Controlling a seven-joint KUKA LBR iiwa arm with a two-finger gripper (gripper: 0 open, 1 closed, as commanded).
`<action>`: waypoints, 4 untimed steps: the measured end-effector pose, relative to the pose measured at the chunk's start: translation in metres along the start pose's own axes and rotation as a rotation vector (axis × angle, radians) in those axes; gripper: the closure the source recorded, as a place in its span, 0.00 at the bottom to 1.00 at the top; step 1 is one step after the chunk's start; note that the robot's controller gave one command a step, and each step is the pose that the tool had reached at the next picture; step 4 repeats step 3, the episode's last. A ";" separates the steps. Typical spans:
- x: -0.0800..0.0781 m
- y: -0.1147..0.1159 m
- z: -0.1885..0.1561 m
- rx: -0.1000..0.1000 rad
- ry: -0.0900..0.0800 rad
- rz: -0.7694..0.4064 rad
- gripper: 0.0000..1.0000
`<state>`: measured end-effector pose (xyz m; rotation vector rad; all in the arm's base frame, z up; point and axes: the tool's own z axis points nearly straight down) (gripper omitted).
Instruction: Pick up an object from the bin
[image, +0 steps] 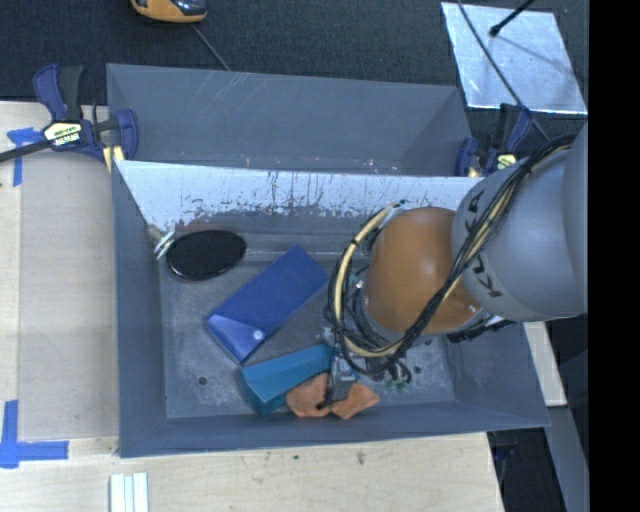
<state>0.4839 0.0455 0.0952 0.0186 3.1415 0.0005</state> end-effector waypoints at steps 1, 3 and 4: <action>-0.005 -0.046 -0.015 0.000 -0.001 -0.020 1.00; -0.007 -0.014 -0.201 0.001 0.002 0.006 1.00; -0.007 -0.014 -0.201 0.001 0.002 0.006 1.00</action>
Offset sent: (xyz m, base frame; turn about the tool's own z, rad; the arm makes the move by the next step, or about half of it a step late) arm 0.0034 -0.0138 0.1057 0.0180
